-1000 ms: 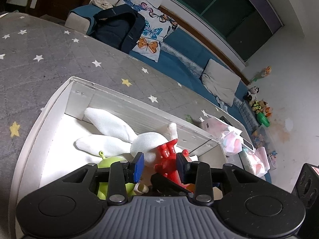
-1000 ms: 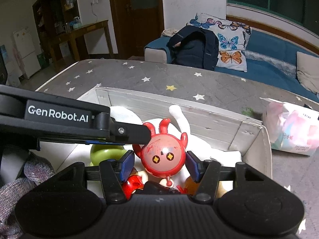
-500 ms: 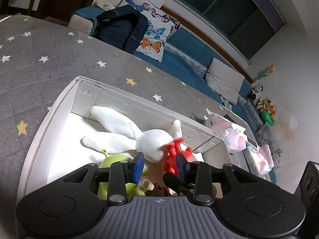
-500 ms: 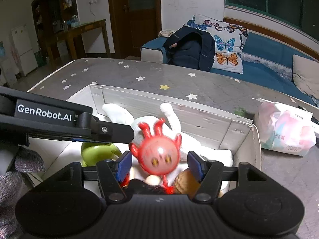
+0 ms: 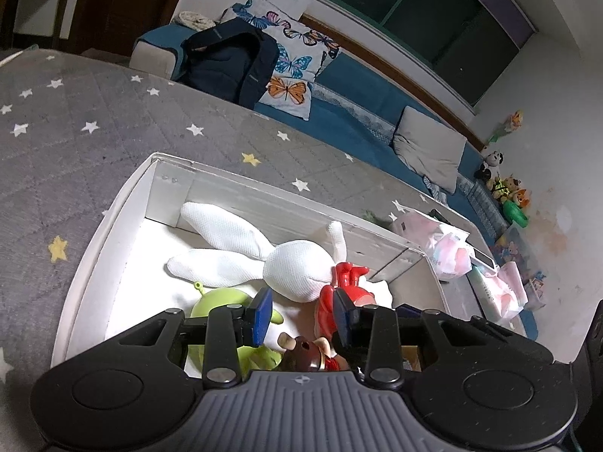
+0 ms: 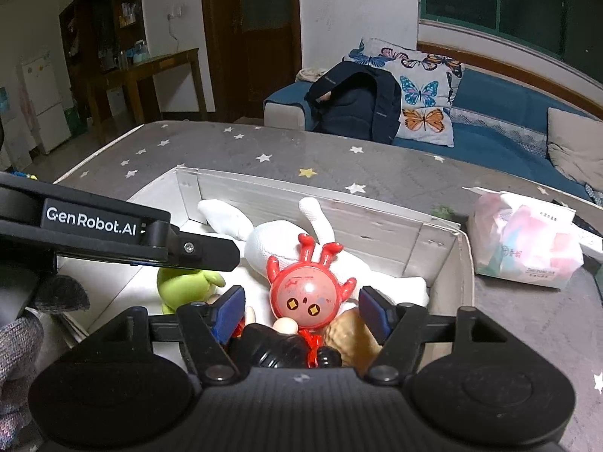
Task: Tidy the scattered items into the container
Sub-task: 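Carry the red figure with both tools into the box and lower it, then open both tools and pull them back from the box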
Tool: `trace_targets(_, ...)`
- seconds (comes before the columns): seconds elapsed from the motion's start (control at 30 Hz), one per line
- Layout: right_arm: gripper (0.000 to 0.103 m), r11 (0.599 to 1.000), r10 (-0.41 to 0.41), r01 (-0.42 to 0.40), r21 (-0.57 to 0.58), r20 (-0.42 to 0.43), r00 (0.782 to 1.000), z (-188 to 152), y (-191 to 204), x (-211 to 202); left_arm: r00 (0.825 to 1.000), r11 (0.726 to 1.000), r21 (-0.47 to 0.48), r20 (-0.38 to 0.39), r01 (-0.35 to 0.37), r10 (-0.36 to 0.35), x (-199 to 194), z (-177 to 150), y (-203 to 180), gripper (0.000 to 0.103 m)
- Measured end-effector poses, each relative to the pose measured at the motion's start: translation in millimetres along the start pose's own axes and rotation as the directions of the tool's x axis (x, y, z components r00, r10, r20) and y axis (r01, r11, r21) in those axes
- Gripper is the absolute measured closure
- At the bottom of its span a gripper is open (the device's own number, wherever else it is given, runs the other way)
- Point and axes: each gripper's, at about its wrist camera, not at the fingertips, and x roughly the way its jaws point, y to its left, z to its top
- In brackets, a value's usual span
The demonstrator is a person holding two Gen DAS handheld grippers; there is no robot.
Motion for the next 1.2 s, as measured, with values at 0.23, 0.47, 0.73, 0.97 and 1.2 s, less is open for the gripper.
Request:
trace_targets(0.23, 0.031, 1.000, 0.010, -0.010, 0.016, 0.027, 1.000, -9, 2, -20, 0.999, 0.999, 0.045, 0.027, -0.020, 0.019, -20, -10, -11, 0.066)
trace_targets(0.47, 0.021, 1.000, 0.017, -0.018, 0.022, 0.066, 0.998, -20, 11, -46, 0.994, 0.992, 0.111, 0.105, -0.052, 0.040, -50, -26, -24, 0.066)
trace_targets(0.73, 0.017, 0.999, 0.018, -0.020, 0.029, 0.099, 0.995, -36, 23, -77, 0.986, 0.987, 0.147, 0.156, -0.072, 0.049, -81, -50, -32, 0.066)
trace_targets(0.97, 0.008, 1.000, -0.009, 0.007, 0.018, 0.123, 0.992, -59, 35, -102, 0.985, 0.980, 0.181, 0.161, -0.086, 0.057, -98, -76, -36, 0.066)
trace_targets(1.2, 0.000, 0.999, -0.045, 0.040, 0.034, 0.158, 0.986, -76, 44, -125, 0.983, 0.979, 0.181, 0.173, -0.093, 0.061, -114, -96, -34, 0.066)
